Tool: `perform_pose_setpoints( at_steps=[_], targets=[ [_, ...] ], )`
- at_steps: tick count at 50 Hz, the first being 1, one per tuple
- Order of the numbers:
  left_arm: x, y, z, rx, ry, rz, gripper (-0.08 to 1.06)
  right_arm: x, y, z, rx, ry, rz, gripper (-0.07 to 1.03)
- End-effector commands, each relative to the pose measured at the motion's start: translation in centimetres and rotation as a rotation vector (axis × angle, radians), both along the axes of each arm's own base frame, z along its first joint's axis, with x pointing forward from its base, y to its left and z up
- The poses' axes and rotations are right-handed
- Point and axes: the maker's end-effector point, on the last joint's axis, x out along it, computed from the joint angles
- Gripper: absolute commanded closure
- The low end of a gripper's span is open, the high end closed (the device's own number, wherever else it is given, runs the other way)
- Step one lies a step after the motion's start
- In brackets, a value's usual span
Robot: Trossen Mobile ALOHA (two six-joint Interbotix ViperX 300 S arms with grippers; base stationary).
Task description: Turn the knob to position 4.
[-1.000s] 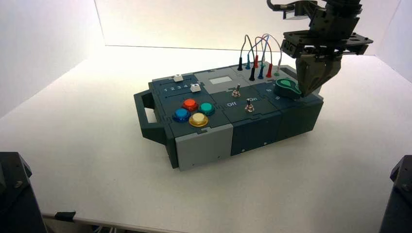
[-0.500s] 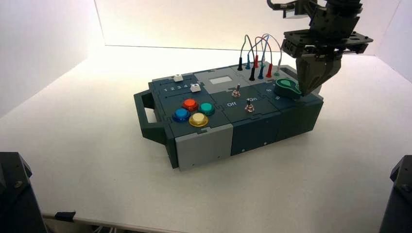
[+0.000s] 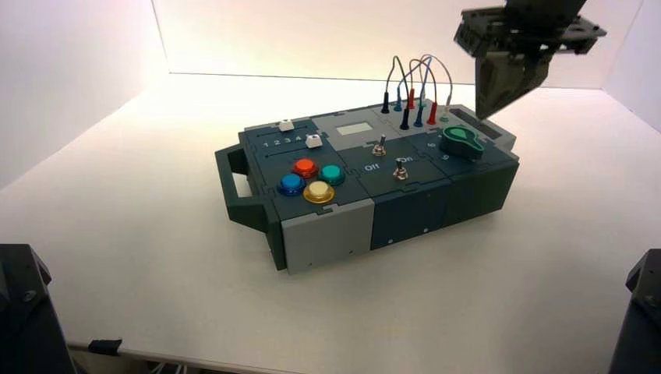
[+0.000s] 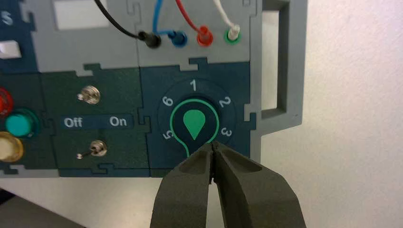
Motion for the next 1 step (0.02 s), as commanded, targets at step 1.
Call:
perform_pose_setpoints(
  at_steps=[1],
  targets=[
    [0.40, -0.19, 0.65, -0.004, -0.023, -0.003, 1.01, 0.74, 0.39, 1.42, 0.018, -0.056, 0.008, 0.98]
  ],
)
